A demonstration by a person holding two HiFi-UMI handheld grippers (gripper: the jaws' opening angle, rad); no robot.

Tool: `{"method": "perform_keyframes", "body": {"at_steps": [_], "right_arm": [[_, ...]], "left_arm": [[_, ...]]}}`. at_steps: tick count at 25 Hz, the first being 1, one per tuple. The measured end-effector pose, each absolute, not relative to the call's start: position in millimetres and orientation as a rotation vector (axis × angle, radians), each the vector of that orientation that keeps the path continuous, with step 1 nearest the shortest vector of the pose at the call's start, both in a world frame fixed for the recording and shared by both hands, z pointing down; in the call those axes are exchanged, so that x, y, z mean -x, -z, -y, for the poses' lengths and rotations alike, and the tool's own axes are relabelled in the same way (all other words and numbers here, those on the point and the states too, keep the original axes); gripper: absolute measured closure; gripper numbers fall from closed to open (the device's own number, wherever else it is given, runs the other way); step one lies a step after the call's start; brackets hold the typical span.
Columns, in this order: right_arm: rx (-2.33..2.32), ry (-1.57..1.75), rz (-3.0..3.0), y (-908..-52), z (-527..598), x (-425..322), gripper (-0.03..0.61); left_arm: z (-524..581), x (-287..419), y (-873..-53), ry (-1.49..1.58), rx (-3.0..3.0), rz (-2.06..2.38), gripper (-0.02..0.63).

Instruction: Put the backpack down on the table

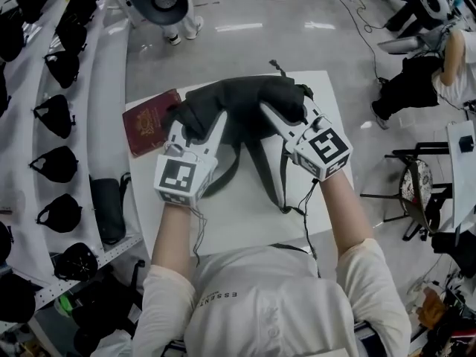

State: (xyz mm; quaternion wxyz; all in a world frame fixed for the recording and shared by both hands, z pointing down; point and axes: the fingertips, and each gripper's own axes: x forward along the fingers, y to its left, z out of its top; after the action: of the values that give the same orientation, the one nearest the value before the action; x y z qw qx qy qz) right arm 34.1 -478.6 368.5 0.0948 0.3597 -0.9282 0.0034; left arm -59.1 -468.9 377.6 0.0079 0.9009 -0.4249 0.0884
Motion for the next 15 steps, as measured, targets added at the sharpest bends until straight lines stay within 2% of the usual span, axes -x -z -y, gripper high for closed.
{"method": "perform_keyframes", "body": {"at_steps": [15], "right_arm": [[-1.054, -0.162, 2.742, -402, 433, -37, 0.477]], "left_arm": [[424, 57, -411, -0.283, -2.667, 1.274, 0.503]]}}
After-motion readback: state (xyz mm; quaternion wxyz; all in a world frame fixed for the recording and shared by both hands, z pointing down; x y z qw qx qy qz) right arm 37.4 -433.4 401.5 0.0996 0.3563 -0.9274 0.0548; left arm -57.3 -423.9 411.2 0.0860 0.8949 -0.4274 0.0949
